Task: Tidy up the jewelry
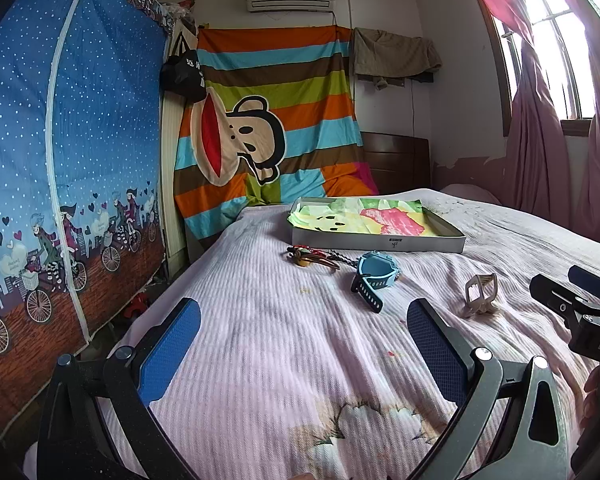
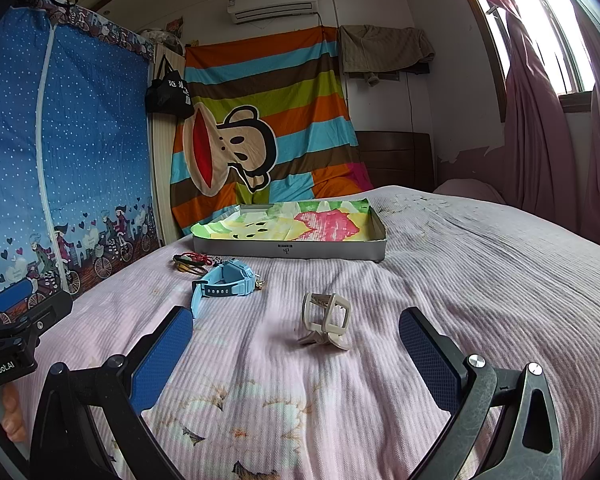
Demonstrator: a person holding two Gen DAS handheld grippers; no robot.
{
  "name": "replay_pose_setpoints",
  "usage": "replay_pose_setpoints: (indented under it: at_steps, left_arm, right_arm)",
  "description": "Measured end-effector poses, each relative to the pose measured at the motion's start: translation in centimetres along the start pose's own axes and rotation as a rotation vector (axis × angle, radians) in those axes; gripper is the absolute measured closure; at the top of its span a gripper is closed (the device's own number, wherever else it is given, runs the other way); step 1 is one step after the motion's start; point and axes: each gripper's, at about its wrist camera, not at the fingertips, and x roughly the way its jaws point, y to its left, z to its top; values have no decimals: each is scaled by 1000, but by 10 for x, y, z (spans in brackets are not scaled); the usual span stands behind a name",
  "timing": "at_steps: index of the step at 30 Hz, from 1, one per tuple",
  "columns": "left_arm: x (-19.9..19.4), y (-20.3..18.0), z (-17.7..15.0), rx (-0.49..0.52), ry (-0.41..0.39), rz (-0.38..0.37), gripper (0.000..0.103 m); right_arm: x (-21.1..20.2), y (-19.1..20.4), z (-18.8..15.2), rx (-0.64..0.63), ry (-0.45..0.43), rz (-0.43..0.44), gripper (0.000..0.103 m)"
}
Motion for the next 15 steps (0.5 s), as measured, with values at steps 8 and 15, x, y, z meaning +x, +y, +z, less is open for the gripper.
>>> replay_pose_setpoints:
  at_steps: [8, 15]
  left_arm:
    - [-1, 0, 0, 1, -1, 0, 2]
    - [-1, 0, 1, 1, -1, 1, 2]
  right_arm:
    - [0, 0, 0, 0, 0, 1, 0]
    - [1, 2, 0, 0, 8, 1, 0]
